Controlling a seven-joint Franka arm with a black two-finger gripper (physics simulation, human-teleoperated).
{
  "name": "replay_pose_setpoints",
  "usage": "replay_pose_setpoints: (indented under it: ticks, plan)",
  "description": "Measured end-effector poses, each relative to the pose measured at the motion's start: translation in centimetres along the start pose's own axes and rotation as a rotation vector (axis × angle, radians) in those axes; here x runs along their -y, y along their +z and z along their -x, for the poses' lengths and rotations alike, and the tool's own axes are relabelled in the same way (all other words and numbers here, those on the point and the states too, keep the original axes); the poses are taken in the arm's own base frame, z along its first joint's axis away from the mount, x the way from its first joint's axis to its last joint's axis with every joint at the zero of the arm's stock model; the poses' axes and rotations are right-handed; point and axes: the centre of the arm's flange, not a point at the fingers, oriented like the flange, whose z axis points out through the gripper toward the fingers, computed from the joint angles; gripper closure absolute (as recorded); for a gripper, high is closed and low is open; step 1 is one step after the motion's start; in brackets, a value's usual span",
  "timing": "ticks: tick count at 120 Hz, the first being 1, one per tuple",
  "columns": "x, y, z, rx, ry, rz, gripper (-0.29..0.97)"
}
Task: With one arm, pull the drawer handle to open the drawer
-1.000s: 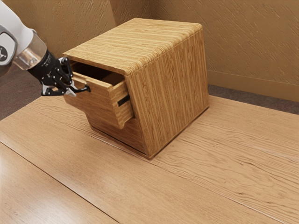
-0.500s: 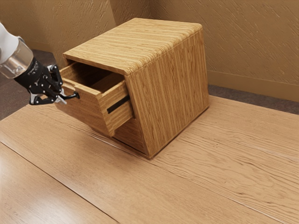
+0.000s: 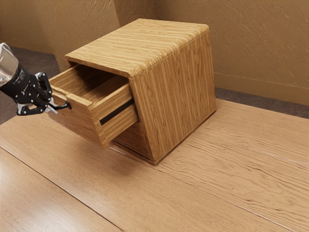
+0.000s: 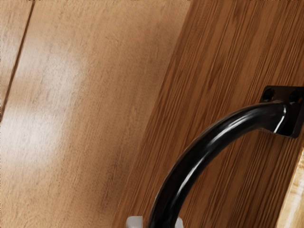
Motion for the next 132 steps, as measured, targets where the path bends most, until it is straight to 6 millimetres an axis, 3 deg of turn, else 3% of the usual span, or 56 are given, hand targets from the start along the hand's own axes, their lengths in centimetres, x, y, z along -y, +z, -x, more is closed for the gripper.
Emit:
replay_pose_setpoints:
  ticks: [132]
  plan:
    - [4.6,-2.4,-1.4,0.020,-0.022,0.025,0.79]
